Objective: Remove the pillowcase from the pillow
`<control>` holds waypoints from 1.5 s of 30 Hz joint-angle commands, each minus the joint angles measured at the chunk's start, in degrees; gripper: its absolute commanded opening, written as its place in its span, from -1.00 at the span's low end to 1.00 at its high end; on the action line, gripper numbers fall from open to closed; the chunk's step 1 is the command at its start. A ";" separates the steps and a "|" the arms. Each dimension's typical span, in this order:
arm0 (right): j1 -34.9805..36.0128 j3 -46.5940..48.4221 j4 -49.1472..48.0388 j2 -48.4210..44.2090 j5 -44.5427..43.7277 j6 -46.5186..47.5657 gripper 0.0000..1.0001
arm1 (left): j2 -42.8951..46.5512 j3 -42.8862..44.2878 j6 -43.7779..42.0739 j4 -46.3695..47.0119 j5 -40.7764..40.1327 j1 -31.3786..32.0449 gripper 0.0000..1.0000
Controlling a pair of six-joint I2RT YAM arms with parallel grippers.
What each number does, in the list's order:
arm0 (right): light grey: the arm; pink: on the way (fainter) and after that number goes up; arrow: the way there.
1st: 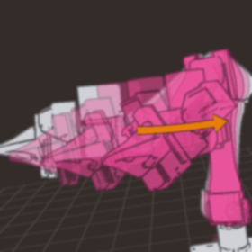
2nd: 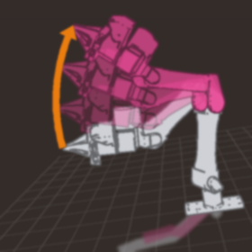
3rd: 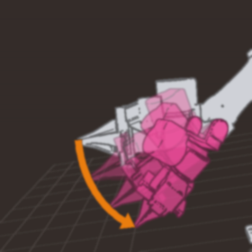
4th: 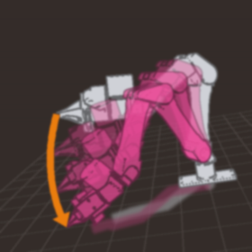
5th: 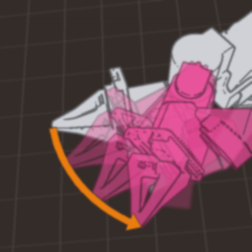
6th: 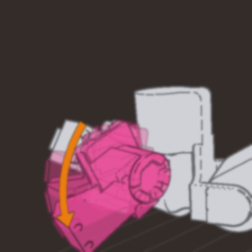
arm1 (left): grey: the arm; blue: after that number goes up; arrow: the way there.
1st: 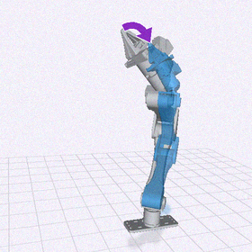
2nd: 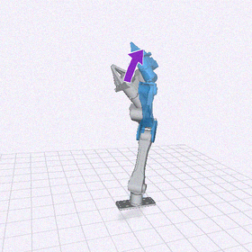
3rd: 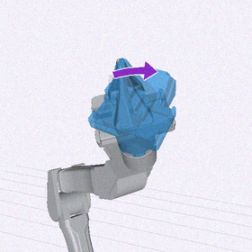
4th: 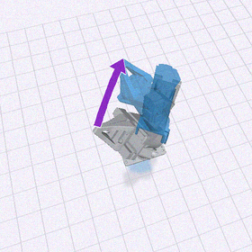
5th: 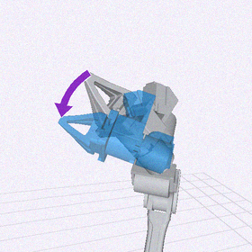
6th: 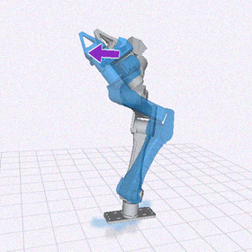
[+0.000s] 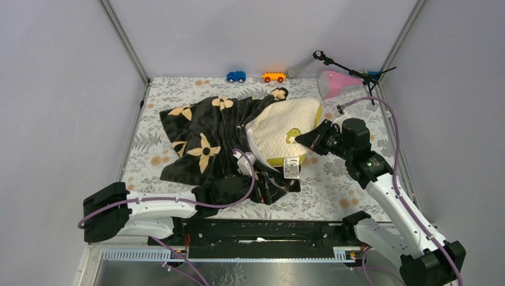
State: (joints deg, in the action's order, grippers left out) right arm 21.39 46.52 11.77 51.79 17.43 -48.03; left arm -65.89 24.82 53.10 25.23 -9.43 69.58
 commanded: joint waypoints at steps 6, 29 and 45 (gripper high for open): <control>0.42 1.01 -4.39 -3.65 2.69 -1.97 -1.00 | -6.96 4.97 3.79 3.20 -5.82 -2.31 0.96; 0.30 -1.12 16.07 -16.70 -49.68 10.86 -1.00 | 24.34 -3.66 -5.35 -32.25 -3.62 -50.03 -1.00; 0.32 -3.53 5.02 -7.99 -14.28 22.17 0.12 | 25.97 -5.32 -19.22 -19.99 19.95 -50.60 -0.85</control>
State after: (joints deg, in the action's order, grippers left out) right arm 22.00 42.06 23.20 45.19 -3.84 -30.26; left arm -41.60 19.49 39.31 -2.79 3.53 19.38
